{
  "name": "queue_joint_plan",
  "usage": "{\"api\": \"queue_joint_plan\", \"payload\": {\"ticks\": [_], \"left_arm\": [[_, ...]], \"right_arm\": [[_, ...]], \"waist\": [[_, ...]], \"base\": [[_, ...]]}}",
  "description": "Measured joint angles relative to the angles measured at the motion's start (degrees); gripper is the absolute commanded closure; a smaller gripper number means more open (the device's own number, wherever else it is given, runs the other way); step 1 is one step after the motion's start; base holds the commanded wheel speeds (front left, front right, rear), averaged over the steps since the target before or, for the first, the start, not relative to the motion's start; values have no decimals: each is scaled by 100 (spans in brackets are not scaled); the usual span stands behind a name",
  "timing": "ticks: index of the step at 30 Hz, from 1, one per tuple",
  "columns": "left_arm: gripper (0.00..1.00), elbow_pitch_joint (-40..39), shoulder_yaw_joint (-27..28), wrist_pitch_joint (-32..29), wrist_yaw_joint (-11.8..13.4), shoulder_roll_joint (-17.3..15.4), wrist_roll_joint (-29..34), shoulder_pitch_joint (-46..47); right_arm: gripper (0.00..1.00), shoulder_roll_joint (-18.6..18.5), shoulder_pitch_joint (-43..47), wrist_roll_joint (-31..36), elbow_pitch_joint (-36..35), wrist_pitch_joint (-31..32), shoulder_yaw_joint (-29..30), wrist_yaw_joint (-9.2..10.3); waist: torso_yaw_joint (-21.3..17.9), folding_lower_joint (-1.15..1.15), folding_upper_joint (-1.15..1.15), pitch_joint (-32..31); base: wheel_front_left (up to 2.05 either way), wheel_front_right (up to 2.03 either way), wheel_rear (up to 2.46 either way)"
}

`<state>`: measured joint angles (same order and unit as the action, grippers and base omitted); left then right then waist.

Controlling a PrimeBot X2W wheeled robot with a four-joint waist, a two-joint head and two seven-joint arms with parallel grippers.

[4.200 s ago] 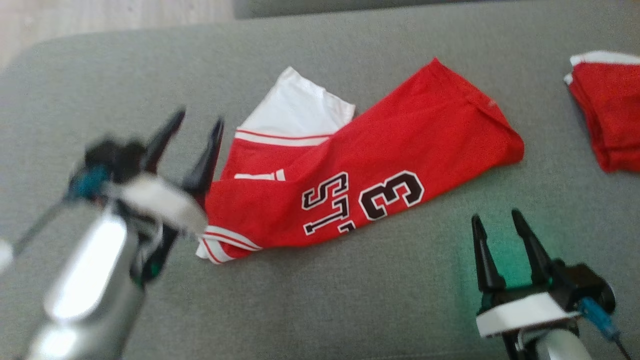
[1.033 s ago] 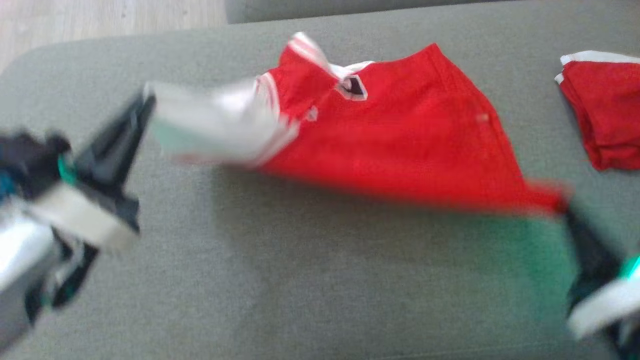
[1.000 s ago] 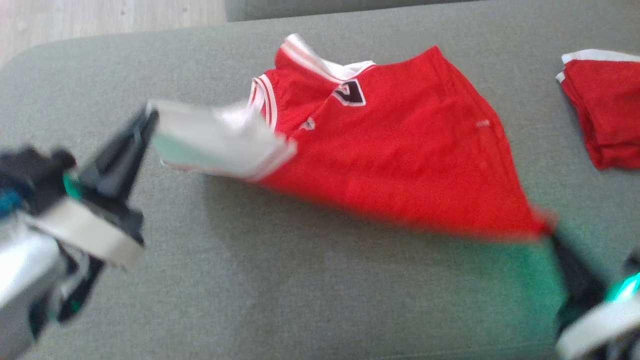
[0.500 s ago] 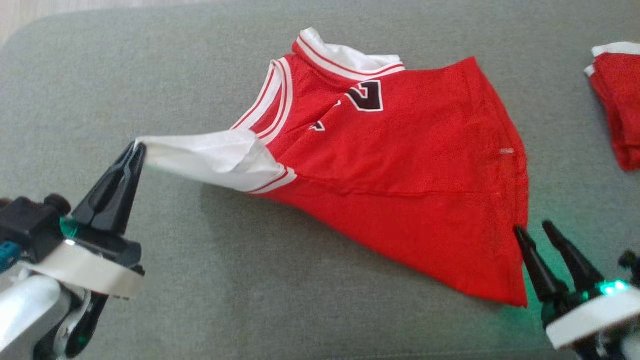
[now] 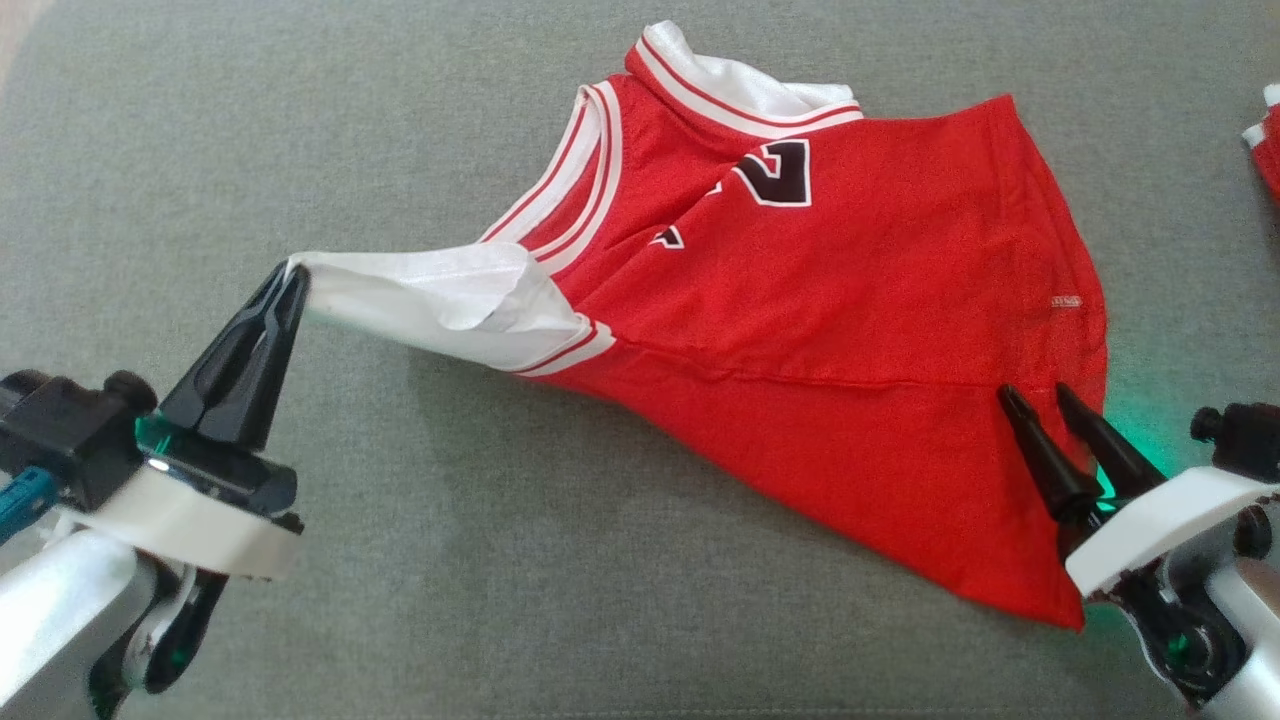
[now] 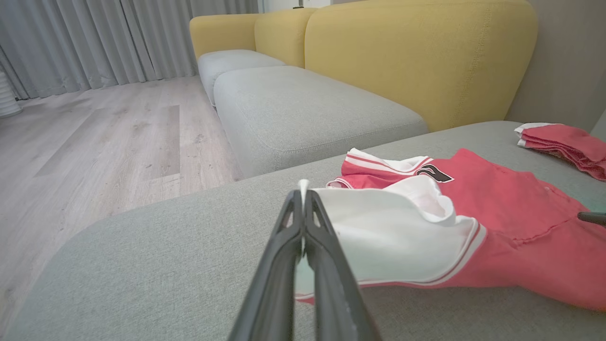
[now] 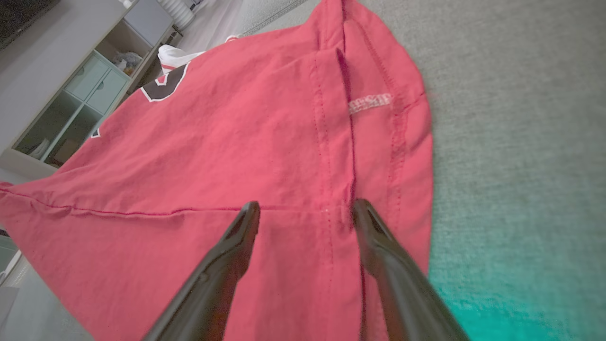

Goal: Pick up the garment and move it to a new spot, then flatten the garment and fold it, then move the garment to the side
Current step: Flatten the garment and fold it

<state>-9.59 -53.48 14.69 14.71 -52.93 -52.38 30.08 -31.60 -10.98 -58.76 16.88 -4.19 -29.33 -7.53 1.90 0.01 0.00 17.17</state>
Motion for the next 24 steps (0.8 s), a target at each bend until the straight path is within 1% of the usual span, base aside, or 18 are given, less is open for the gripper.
{"api": "queue_joint_plan", "payload": {"ticks": [8,13,14,15,16,18,20,22,24], "left_arm": [[100,37,-1,1,-16,102,52,9],[100,71,-2,1,-58,103,53,9],[100,82,-2,0,-58,103,53,9],[100,100,-3,1,-58,104,53,9],[100,109,-4,0,-58,109,53,10],[100,118,-7,0,-59,119,53,10],[100,138,-12,0,-60,137,53,10],[100,157,-16,0,-62,154,53,10],[100,178,-18,0,-66,162,53,10]], "right_arm": [[0,-171,-341,-315,417,-276,-342,0],[0,-257,-426,-495,478,-345,-576,0],[5,-285,-452,-533,486,-347,-624,0],[20,-310,-487,-560,510,-359,-682,0],[31,-322,-503,-590,522,-374,-726,0],[43,-330,-502,-657,553,-408,-818,0],[58,-344,-502,-713,567,-441,-913,0],[63,-356,-502,-794,579,-470,-978,0],[71,-379,-502,-848,589,-491,-1056,0]], "waist": [[54,-1,0,11],[75,-1,0,-10],[77,-1,0,-16],[77,-1,0,-24],[78,0,0,-34],[84,-1,0,-49],[91,-1,0,-68],[97,-1,0,-93],[104,-1,0,-119]], "base": [[0,0,0],[0,0,0],[0,0,0],[0,0,0],[0,0,0],[0,0,0],[0,0,0],[0,0,0],[0,0,0]]}}
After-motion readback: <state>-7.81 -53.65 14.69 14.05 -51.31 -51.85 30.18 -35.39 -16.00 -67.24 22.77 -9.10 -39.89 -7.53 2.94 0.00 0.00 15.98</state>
